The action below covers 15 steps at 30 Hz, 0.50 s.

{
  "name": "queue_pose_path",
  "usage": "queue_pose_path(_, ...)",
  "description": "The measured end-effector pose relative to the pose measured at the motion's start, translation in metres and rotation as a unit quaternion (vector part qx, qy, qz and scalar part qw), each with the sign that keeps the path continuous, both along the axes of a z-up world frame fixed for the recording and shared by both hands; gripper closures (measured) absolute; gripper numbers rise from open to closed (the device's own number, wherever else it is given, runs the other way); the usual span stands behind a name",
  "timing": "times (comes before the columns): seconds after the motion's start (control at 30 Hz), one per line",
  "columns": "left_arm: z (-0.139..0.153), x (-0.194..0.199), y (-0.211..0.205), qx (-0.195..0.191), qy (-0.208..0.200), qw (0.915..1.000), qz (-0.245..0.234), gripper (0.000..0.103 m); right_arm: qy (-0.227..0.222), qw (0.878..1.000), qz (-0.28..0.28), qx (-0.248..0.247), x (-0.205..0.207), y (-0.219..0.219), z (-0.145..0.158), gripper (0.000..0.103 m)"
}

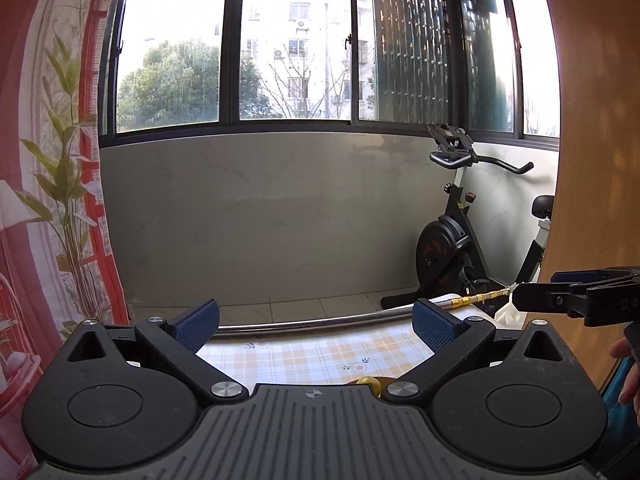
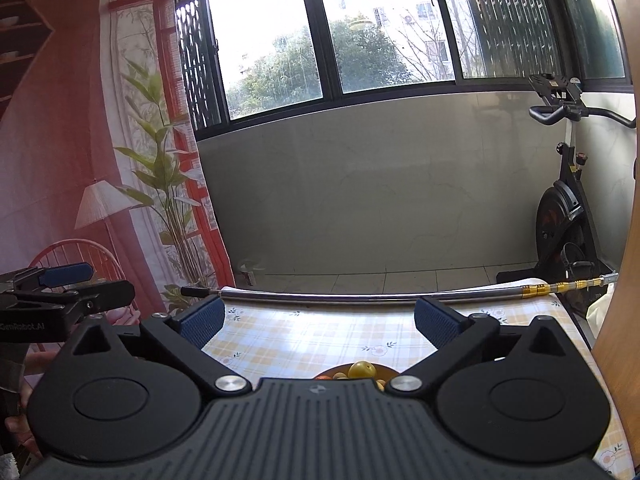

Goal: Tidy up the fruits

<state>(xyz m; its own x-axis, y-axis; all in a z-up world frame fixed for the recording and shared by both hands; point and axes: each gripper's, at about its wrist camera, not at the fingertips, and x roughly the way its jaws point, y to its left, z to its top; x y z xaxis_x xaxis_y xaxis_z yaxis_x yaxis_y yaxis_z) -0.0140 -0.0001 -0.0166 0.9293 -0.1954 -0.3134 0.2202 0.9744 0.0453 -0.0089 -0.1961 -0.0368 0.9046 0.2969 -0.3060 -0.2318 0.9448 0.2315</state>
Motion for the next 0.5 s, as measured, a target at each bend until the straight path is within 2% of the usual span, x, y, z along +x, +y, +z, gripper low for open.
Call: queue_pose_path(0.5, 0.013, -0.018, 0.002, -0.003, -0.039, 0.9992, 0.011, 0.000, -0.026, 1.000, -0.011, -0.010, -0.018, 0.006, 0.015, 0.000)
